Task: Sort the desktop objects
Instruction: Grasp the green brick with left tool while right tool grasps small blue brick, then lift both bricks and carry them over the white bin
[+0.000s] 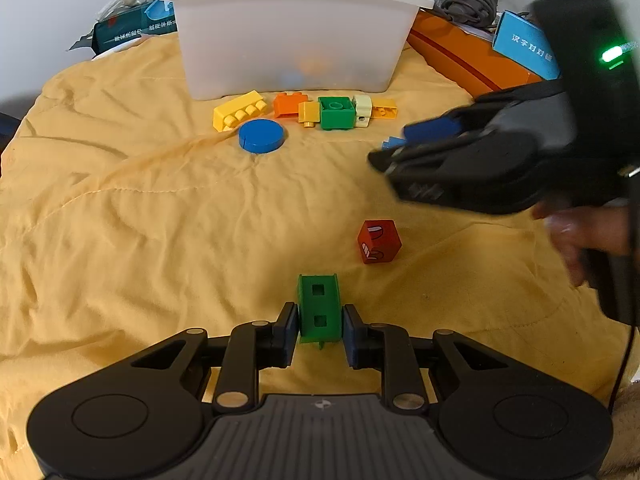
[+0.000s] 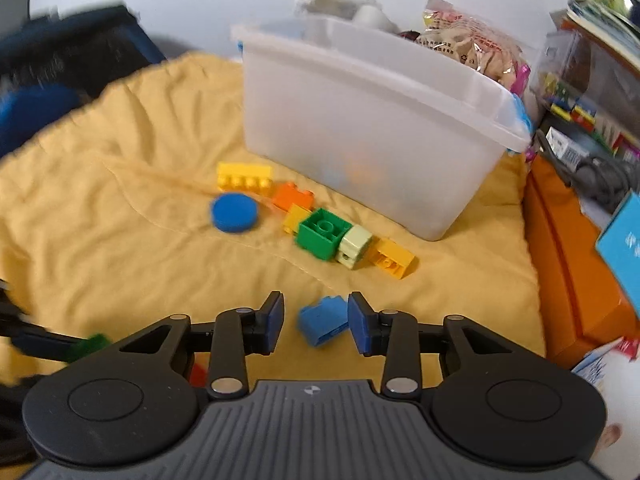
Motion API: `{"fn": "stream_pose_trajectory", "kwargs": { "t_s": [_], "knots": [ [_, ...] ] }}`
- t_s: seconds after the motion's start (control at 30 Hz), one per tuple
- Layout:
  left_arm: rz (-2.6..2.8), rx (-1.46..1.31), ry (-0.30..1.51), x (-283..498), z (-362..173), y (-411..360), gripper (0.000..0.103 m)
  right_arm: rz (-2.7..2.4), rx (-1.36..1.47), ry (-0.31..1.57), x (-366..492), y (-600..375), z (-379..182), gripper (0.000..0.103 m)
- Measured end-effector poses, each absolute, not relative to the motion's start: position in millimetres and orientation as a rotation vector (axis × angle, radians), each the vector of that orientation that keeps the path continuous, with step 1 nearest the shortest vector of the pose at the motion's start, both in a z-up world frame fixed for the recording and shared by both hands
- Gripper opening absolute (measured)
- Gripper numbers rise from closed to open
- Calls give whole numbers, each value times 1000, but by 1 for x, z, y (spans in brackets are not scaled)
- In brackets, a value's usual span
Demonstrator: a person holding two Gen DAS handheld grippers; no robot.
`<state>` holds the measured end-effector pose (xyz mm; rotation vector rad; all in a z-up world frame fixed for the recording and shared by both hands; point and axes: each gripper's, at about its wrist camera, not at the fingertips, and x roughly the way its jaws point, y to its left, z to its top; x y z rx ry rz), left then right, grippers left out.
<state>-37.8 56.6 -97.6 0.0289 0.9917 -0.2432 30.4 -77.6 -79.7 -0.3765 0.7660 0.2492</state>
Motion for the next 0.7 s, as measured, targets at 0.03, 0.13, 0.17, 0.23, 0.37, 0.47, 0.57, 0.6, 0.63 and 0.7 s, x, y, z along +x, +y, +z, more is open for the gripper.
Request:
{"fn": "stream_pose_trajectory", "kwargs": {
  "t_s": [0.03, 0.13, 0.17, 0.23, 0.37, 0.47, 0.57, 0.6, 0.63, 0.7],
  "knots": [
    [-242, 29, 991, -38, -97, 57, 27, 249, -402, 779, 33, -75, -85, 36],
    [-242, 28, 991, -38, -98, 57, 27, 218, -445, 768, 32, -79, -92, 32],
    [-242, 27, 991, -38, -98, 56, 27, 212, -414, 774, 32, -85, -90, 32],
    [-241, 23, 990, -38, -98, 57, 27, 203, -385, 772, 29, -95, -86, 24],
    [-244, 24, 987, -38, -98, 58, 27, 225, -313, 793, 16, -114, -78, 17],
    [-243, 18, 985, -38, -98, 59, 27, 224, -264, 815, 6, -128, -80, 17],
    [-240, 16, 985, -37, -98, 59, 28, 235, -259, 816, 7, -131, -85, 17],
    [-239, 17, 984, -37, -98, 59, 28, 234, -255, 813, 9, -132, -85, 17],
    [-238, 17, 985, -37, -97, 59, 28, 231, -255, 807, 12, -132, -85, 17],
    [-236, 18, 985, -37, -97, 59, 28, 236, -266, 797, 16, -131, -85, 17]
  ]
}}
